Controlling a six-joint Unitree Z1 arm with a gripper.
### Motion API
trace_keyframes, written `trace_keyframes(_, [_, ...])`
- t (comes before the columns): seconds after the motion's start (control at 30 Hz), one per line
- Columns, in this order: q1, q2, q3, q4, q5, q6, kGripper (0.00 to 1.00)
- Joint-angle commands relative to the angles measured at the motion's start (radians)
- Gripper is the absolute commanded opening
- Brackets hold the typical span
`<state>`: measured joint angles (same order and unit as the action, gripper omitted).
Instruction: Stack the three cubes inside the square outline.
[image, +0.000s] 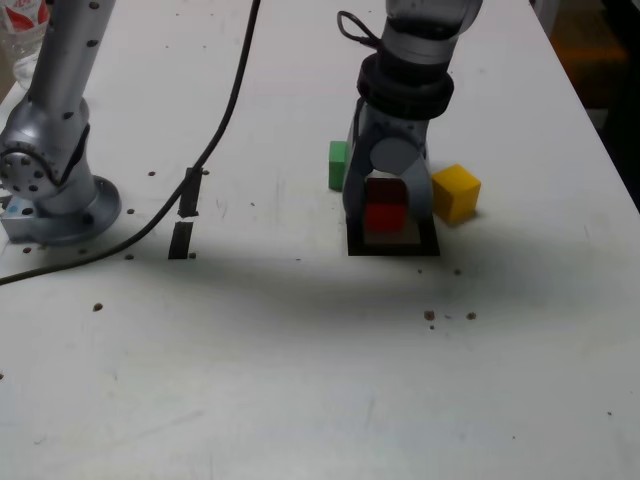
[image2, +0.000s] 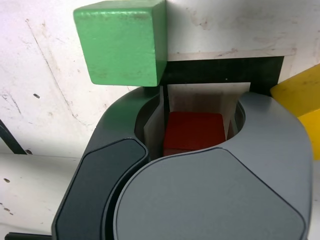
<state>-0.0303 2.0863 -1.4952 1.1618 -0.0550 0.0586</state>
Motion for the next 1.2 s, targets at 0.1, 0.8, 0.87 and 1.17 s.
trace_keyframes(0.1, [0.001, -0.003, -0.001, 0.007, 0.000, 0.000, 0.61])
trace_keyframes(0.8, [-0.002, -0.129, -0.054, 0.182, 0.116, -0.057, 0.67])
trace_keyframes(0.87, [-0.007, -0.149, -0.062, 0.203, 0.122, -0.062, 0.67])
trace_keyframes(1.17, [-0.060, -0.187, -0.137, 0.240, 0.127, -0.071, 0.67])
